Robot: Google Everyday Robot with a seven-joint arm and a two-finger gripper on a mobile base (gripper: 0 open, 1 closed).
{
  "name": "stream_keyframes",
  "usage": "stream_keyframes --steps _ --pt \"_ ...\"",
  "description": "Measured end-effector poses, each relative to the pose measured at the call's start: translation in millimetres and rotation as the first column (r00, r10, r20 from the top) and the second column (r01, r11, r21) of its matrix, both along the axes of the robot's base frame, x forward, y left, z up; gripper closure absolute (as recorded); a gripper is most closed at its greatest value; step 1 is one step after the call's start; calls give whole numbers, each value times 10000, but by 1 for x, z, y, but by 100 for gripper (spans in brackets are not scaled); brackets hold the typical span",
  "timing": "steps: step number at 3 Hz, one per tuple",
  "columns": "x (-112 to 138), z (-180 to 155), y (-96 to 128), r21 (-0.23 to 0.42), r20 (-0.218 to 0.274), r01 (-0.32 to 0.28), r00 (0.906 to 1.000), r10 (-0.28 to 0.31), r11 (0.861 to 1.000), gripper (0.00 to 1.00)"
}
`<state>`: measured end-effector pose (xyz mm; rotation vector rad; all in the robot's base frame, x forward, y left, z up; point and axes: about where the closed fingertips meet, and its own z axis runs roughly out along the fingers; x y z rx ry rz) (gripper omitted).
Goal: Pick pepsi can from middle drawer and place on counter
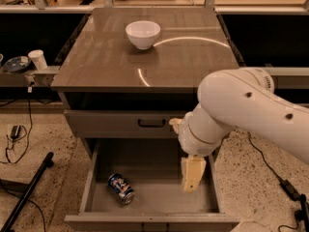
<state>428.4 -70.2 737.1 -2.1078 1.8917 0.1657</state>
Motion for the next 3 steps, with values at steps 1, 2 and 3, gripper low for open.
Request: stream_keyframes --steps 1,2,3 --pt "-1 -8 10 -19 -137 -182 9997 181 9998 0" --pt "-1 -12 19 -128 -210 -376 9991 373 9992 0" --pt "2 -32 35 -528 -415 -774 9963 753 9956 0"
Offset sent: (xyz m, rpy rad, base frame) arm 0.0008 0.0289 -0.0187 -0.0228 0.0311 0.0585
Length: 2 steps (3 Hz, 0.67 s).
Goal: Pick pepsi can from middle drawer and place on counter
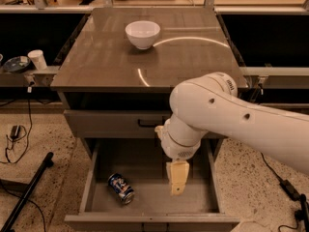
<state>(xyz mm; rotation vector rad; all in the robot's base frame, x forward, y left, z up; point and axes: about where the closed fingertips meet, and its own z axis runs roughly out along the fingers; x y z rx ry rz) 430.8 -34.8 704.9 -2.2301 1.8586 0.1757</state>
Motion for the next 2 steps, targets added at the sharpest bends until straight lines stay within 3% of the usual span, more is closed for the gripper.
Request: stream_keyframes --steps 2 --pt "-3 -2 2 -72 227 22 9997 -20 10000 0"
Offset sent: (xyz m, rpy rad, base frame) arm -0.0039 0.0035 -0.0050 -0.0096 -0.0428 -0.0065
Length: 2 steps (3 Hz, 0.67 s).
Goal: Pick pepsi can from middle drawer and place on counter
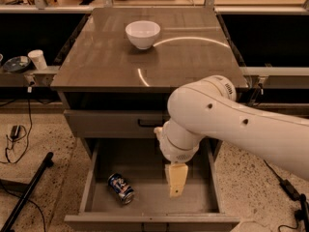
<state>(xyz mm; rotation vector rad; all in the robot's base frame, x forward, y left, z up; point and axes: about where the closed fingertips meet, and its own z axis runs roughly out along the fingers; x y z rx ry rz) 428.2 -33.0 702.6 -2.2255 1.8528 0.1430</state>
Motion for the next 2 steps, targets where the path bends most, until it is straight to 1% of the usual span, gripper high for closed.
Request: stream_keyframes --steps 1,2 --pt "-1 -25 2 -38 -74 31 10000 -31 10000 0" --pt "-1 -41 3 -59 -169 59 9998 -60 10000 0"
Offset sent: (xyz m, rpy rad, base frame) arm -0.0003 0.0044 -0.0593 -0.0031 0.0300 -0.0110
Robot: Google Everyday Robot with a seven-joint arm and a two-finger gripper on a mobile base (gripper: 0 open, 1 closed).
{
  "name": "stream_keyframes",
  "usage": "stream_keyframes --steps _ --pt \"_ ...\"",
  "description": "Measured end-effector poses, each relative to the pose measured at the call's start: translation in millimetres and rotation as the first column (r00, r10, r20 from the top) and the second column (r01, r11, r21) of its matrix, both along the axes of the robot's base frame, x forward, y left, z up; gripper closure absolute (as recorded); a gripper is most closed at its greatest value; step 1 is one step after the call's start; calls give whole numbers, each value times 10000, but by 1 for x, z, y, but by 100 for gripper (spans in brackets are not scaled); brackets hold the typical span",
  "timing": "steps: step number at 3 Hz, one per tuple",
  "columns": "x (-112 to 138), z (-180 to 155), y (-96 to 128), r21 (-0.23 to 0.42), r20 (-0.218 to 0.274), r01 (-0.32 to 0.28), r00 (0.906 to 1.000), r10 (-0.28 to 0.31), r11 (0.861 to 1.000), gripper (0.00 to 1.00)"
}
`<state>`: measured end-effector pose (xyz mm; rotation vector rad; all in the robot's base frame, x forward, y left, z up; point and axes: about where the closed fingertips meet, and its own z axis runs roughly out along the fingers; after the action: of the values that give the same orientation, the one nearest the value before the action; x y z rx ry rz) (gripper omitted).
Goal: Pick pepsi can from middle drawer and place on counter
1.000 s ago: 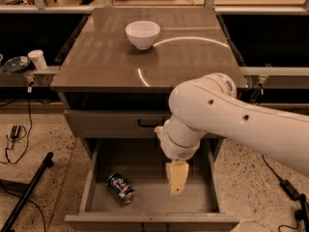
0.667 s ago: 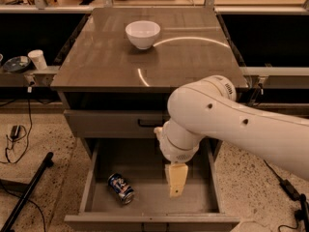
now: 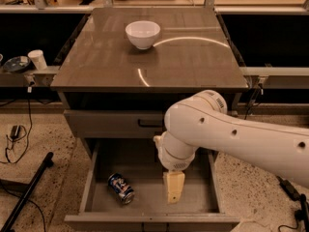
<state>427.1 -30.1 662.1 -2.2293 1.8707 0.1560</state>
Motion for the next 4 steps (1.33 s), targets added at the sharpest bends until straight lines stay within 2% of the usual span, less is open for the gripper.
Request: stream_keyframes --steps 4 --pt "2 -60 4 -273 -709 106 9974 -126 9996 0"
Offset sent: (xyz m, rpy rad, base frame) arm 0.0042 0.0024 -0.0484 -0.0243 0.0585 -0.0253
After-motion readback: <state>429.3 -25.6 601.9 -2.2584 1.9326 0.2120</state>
